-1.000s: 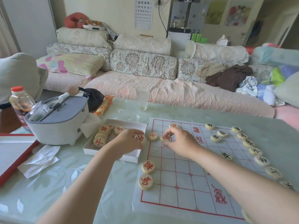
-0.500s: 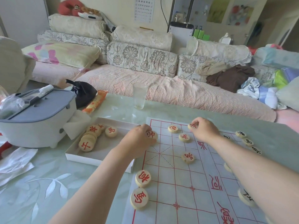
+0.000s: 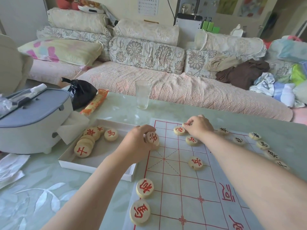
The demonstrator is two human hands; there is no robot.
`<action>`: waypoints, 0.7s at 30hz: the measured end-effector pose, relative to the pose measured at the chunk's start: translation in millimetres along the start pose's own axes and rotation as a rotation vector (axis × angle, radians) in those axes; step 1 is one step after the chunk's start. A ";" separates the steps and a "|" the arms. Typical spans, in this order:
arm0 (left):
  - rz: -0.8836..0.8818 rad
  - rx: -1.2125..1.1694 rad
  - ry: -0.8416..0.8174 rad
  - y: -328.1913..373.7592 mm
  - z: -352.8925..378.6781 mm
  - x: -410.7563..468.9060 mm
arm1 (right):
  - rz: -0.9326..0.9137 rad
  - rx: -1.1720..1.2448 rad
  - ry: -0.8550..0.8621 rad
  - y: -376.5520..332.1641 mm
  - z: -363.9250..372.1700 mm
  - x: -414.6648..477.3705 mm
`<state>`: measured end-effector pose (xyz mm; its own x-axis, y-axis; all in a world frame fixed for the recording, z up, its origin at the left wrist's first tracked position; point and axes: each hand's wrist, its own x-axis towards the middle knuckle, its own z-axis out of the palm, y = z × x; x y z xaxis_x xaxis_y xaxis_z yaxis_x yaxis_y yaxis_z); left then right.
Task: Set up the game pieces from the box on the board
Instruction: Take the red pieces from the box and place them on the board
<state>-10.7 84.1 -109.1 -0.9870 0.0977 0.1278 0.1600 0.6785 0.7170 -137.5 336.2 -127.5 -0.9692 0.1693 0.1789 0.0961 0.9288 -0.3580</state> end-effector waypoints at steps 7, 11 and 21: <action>-0.064 -0.107 0.067 6.3 -1.6 -1.0 | -0.208 0.448 -0.061 -58.0 -26.8 -50.2; -0.086 -0.165 0.108 12.4 -1.5 -6.4 | -0.278 0.692 -0.404 -83.6 -34.1 -99.0; -0.167 -0.365 0.005 13.0 -10.7 -31.9 | -0.372 0.730 -0.416 -81.6 -43.8 -147.1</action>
<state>23.1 82.0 -96.5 -1.0000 0.0040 -0.0080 -0.0059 0.3809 0.9246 7.2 249.9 -84.4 -0.9260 -0.3627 0.1048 -0.2682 0.4367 -0.8587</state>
